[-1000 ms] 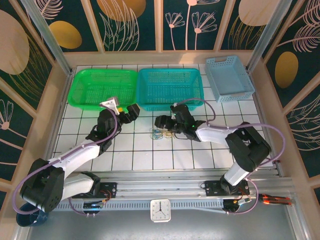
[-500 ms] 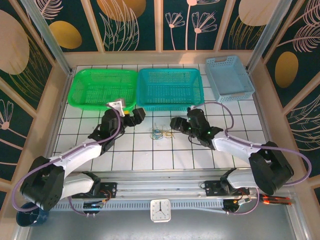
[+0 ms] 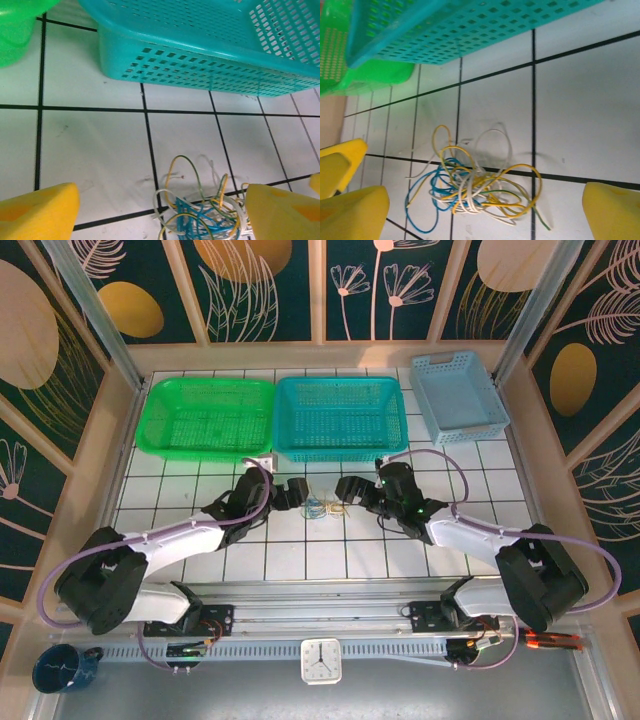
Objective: Untangle the cables
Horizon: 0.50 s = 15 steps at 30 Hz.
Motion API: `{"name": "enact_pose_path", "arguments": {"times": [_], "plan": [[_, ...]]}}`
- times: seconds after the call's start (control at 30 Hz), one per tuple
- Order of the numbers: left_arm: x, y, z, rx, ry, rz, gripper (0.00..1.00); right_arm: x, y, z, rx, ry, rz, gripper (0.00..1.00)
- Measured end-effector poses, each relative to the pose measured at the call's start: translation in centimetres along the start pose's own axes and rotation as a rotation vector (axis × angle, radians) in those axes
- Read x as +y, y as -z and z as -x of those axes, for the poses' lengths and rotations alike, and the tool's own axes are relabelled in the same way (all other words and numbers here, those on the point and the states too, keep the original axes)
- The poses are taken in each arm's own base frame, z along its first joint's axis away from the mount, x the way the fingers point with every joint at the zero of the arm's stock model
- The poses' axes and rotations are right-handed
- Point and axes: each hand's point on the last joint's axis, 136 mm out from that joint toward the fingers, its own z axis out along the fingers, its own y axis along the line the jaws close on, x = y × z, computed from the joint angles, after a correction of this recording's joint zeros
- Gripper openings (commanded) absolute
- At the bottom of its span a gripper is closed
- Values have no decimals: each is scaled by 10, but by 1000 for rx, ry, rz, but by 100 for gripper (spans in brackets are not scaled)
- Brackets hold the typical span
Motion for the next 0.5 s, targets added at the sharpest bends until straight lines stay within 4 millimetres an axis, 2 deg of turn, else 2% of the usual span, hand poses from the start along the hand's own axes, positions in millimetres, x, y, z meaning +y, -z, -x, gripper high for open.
{"name": "enact_pose_path", "arguments": {"times": [0.23, 0.43, 0.47, 0.5], "plan": [[2, -10, -3, 25, -3, 31, 51, 12, 0, 1, 5, 31, 56, 92], [4, -18, -12, 67, -3, 40, 46, 20, 0, -4, 22, 70, 87, 93], [4, -18, -13, 73, -2, 37, 46, 20, 0, -4, 22, 74, 88, 98], [3, -19, -15, 80, -3, 33, 46, 20, 0, -4, 22, 81, 88, 99]]}}
